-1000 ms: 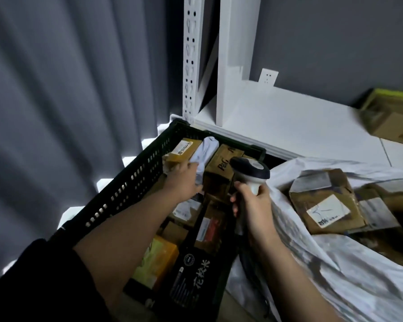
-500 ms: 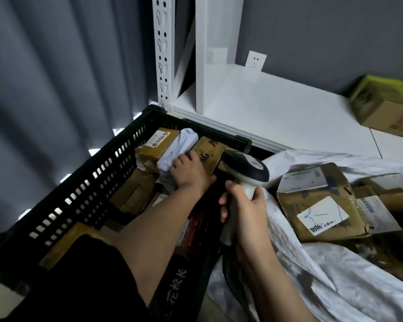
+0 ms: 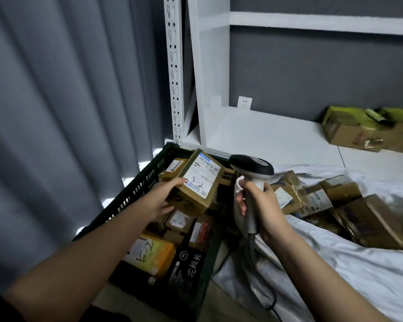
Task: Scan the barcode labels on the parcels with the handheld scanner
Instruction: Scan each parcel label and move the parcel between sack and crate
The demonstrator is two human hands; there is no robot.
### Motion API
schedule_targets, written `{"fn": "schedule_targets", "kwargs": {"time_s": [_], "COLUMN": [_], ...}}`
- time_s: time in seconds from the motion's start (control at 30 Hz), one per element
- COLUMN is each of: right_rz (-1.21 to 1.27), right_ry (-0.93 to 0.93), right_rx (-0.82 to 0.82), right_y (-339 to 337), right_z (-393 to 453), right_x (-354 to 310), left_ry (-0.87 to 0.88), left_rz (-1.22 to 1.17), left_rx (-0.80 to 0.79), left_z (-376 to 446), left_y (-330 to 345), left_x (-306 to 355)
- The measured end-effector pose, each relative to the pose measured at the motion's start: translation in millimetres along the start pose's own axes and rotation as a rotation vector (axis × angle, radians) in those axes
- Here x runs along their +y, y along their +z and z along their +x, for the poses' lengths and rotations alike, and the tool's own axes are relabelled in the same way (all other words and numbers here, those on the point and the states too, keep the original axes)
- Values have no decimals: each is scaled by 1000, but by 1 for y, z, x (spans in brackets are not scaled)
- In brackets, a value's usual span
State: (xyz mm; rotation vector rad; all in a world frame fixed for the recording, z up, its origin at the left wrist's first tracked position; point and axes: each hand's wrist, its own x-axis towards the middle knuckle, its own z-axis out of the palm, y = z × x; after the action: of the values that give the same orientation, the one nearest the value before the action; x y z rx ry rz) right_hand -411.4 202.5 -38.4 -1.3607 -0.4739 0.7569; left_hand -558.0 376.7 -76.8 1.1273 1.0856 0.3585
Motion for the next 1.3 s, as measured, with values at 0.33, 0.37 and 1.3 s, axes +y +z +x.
{"fn": "schedule_targets", "kwargs": {"time_s": [0.33,0.37,1.3], "right_rz": [-8,-16,-225], "right_ry": [-76,-89,-220], "right_rx": [-86,-95,-266], "right_y": [-28,-29,-25], "right_z": [-52,-54,-73], "right_x": [-26,-25,-27], "left_ry": [79,89,141], "left_rz": [-332,-330,-218], "left_rx": [-211,-222,-231], "left_z": [-47,-46,-33], "left_y": [10,13,45], "left_x": [-18,-18,-30]}}
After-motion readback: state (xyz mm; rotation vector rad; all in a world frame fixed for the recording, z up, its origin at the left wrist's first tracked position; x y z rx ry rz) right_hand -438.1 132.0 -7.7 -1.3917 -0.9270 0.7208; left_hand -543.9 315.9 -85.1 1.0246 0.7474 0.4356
